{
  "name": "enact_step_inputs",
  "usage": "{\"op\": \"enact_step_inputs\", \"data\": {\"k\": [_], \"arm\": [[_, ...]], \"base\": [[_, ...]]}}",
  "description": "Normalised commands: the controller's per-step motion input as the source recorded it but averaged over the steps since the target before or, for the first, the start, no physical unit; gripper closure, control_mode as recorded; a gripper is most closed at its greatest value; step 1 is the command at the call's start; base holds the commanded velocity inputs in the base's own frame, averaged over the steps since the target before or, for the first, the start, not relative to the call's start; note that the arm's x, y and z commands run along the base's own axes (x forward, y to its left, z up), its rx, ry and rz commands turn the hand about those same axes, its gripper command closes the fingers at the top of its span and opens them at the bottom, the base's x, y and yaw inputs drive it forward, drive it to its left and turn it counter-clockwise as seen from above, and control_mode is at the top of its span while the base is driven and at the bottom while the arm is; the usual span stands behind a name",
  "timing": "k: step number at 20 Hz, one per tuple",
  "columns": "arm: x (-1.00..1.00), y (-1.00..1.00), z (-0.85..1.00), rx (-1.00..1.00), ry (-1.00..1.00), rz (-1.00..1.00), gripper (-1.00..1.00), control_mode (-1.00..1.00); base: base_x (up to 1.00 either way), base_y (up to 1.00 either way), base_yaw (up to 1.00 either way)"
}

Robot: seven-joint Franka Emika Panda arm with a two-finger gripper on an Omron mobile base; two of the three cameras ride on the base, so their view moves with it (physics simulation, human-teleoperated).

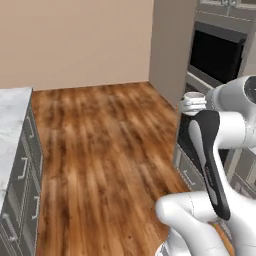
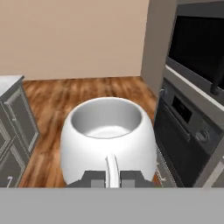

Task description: There is a tray on the dining counter. Grab the cup, mug, and pitcher and place them on the tray. The pitcher may be placed next to the tray if it cannot fit the tray.

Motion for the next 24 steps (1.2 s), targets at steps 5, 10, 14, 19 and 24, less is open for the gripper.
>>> {"op": "enact_step_inputs", "data": {"k": [5, 10, 14, 19, 24], "arm": [[0.0, 0.0, 0.0, 0.0, 0.0, 0.0, 1.0, 1.0], [0.0, 0.0, 0.0, 0.0, 0.0, 0.0, 1.0, 1.0], [0.0, 0.0, 0.0, 0.0, 0.0, 0.0, 1.0, 1.0], [0.0, 0.0, 0.0, 0.0, 0.0, 0.0, 1.0, 1.0], [0.0, 0.0, 0.0, 0.0, 0.0, 0.0, 1.0, 1.0]], "base": [[0.8, 0.0, 0.11], [1.0, 0.04, 0.0], [1.0, 0.19, 0.0], [1.0, 0.08, 0.0], [1.0, 0.04, 0.0]]}}
